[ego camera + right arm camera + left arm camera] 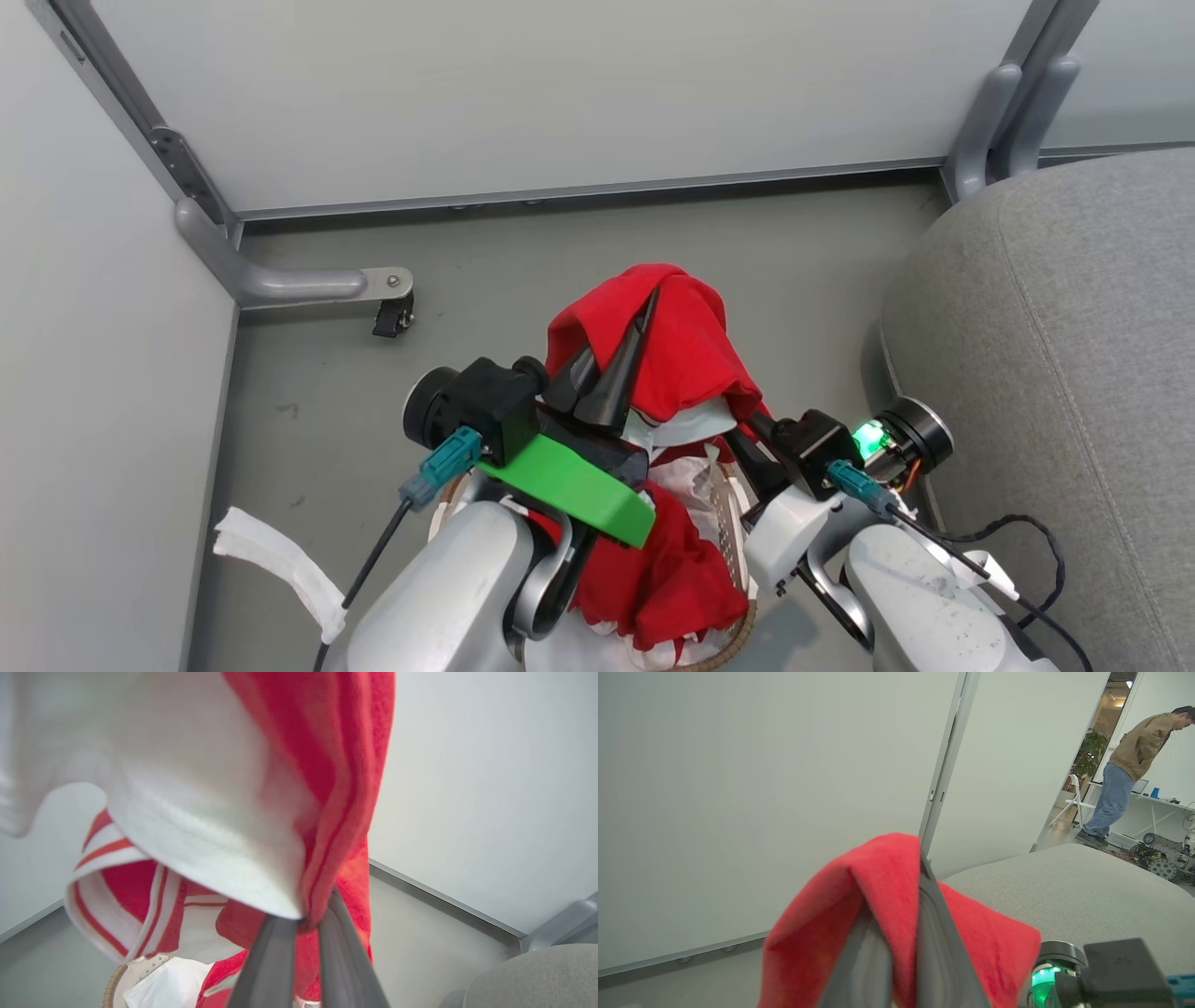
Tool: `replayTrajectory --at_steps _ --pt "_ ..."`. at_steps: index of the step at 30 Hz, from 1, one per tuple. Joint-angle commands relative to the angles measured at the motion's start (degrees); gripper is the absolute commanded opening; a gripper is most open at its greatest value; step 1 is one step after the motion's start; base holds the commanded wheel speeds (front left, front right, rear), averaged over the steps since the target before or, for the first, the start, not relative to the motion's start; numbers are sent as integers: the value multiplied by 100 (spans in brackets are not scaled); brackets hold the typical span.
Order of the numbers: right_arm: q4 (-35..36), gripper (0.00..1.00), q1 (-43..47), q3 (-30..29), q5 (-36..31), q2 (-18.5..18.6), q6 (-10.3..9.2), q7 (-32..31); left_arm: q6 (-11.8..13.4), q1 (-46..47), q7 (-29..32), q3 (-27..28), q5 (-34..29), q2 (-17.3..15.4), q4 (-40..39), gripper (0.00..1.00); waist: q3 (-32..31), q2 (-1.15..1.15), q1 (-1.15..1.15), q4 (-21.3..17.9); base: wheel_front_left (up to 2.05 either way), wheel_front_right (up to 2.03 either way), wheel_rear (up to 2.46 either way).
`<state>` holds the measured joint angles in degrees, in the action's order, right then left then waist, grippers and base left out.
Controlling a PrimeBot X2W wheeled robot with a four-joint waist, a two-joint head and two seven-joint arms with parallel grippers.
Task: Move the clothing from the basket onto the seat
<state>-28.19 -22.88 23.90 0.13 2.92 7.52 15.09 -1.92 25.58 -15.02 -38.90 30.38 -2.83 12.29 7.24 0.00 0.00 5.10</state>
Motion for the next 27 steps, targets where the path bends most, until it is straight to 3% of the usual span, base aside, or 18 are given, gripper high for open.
replayTrajectory --at_steps 1,6,7,8,15,27 --pt "32 0 87 -9 39 16 -6 12 19 1 -23 36 -61 -17 11 0 -18 0 0 -66 0 0 0" --pt "135 0 105 -4 96 14 -6 12 6 10 -23 79 -101 -17 7 0 -30 0 0 -168 0 0 0" --pt "186 0 113 -20 136 13 -6 12 32 11 -24 121 -134 -17 -34 45 -29 0 0 -203 0 0 0" --pt "227 0 119 -41 159 16 -6 12 41 -10 -23 131 -128 -18 -10 100 -29 0 0 -228 0 0 0" --pt "564 0 310 -222 335 18 -7 12 53 -170 -23 362 -399 -19 212 100 -71 0 0 -741 0 0 0" --pt "1235 0 680 -773 520 13 -7 12 -181 -573 -17 1071 -877 -20 607 100 6 0 0 -2617 0 0 0"
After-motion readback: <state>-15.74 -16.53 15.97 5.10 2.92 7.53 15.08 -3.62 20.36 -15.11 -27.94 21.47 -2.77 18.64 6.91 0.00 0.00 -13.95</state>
